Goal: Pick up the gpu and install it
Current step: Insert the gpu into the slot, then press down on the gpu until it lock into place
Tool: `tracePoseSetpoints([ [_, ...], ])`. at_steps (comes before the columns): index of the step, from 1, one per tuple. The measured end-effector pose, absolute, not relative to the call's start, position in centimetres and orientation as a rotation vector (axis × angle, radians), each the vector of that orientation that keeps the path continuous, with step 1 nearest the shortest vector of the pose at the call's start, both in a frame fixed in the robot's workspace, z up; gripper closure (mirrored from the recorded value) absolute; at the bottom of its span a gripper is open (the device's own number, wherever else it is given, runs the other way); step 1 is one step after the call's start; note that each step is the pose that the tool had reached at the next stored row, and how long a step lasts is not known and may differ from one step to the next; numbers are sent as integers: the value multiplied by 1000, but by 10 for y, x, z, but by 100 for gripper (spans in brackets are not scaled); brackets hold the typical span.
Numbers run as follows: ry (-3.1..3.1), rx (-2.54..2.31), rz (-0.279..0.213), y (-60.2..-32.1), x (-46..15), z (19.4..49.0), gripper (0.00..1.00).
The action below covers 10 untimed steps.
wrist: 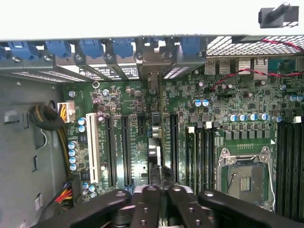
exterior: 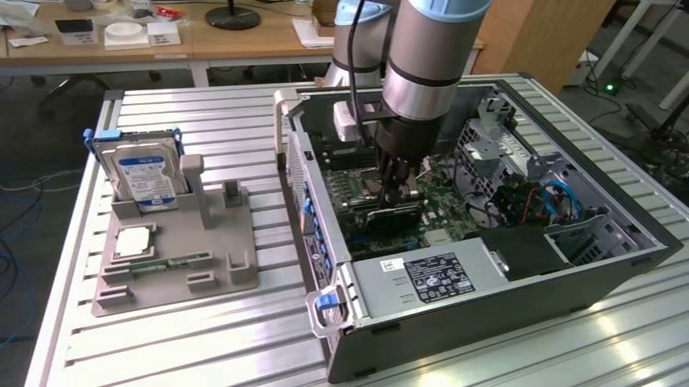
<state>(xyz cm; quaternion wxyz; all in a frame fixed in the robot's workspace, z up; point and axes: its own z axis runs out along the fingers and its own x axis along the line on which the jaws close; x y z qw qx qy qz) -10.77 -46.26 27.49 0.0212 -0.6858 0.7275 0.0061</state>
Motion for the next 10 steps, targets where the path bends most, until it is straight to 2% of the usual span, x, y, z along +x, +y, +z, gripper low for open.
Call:
tracePoseSetpoints([
  [1,2255,-2126,19,-463,-108,275,90],
  [10,2255,-2126,19,-463,-108,275,90],
])
